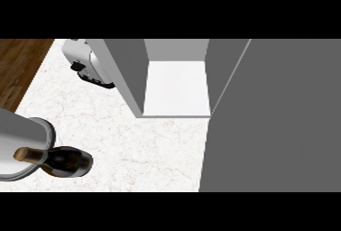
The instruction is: Pick up the wine, place it into the cabinet and close the cabinet
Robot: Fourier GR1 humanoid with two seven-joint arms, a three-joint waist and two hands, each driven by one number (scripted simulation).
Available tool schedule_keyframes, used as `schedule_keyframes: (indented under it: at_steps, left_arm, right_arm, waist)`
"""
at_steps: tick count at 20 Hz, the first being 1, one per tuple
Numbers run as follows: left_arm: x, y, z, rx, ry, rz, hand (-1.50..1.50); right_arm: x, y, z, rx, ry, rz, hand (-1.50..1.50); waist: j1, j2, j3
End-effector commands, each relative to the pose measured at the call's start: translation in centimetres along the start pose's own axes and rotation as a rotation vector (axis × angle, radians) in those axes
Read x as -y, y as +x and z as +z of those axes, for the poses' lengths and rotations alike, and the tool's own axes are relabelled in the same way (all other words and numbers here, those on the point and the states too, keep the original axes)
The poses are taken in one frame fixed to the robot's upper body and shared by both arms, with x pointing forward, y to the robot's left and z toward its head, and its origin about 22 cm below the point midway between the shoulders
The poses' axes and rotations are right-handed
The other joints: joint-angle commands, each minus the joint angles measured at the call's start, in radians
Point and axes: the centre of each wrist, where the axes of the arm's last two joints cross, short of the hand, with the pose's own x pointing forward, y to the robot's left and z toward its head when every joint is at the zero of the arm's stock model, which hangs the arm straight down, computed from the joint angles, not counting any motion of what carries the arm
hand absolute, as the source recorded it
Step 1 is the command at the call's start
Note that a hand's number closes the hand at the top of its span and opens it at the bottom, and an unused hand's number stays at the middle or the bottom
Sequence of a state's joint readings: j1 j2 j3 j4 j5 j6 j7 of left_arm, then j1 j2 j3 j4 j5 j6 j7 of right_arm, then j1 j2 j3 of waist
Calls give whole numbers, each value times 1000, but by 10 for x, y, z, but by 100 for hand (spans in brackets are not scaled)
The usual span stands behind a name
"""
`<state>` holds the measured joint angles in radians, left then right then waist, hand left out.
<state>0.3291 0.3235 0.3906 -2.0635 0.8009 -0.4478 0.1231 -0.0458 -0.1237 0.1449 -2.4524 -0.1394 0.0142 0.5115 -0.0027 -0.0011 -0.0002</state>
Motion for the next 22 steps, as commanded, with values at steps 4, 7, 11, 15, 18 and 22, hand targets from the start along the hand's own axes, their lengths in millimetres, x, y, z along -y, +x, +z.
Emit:
schedule_keyframes:
  at_steps: [4,7,11,15,18,22]
  left_arm:
    - [-35,-20,-18,-41,40,-31,-150]
    - [-44,-46,-4,-102,40,-32,-150]
    - [-53,-75,-3,-131,23,-49,-150]
    - [-57,-100,-12,-181,12,-32,-150]
    - [-60,-120,7,-207,38,-35,-150]
    - [-77,-146,3,-213,31,-45,-150]
  right_arm:
    - [-5,26,12,36,15,-10,-150]
    - [-10,15,13,38,25,-24,-150]
    - [1,21,11,21,26,-19,-150]
    - [-12,23,9,15,7,-44,-150]
    - [-1,27,18,19,17,-16,-150]
    - [-1,14,0,49,16,-26,-150]
  waist:
    - [-2,0,0]
    - [-1,0,0]
    - [-2,1,0]
    - [-2,0,0]
    - [-6,0,0]
    - [-14,4,-2]
